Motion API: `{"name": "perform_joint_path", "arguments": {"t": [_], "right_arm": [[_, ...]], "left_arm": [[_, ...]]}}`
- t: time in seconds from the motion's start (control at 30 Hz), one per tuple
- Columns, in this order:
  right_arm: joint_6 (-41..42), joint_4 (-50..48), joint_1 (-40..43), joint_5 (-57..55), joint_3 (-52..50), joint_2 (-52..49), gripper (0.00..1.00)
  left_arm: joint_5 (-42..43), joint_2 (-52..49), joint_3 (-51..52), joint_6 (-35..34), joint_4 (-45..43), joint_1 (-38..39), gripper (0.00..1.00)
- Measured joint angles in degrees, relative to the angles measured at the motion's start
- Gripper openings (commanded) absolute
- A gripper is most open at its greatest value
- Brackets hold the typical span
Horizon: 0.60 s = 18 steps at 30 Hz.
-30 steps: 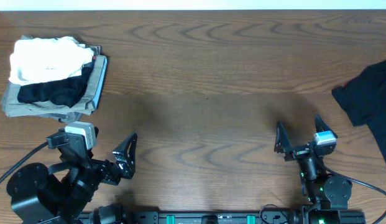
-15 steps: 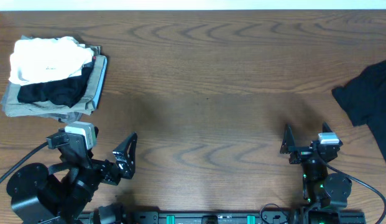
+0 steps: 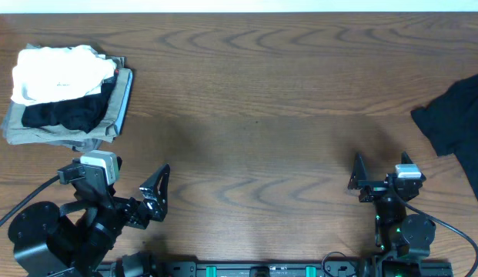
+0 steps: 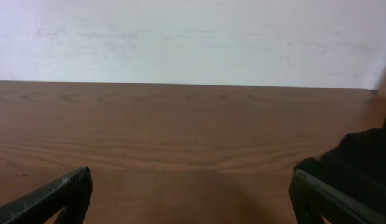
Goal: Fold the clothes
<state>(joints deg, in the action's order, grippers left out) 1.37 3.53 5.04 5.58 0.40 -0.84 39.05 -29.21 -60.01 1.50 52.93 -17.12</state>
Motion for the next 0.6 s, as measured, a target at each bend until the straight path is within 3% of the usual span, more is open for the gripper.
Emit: {"name": "perform_joint_path", "arguments": {"t": [0.6], "right_arm": [[-0.4,0.0,0.0,0.0,0.0,0.0,0.99]], "left_arm": [[0.0,0.0,0.0,0.0,0.0,0.0,0.98]]}}
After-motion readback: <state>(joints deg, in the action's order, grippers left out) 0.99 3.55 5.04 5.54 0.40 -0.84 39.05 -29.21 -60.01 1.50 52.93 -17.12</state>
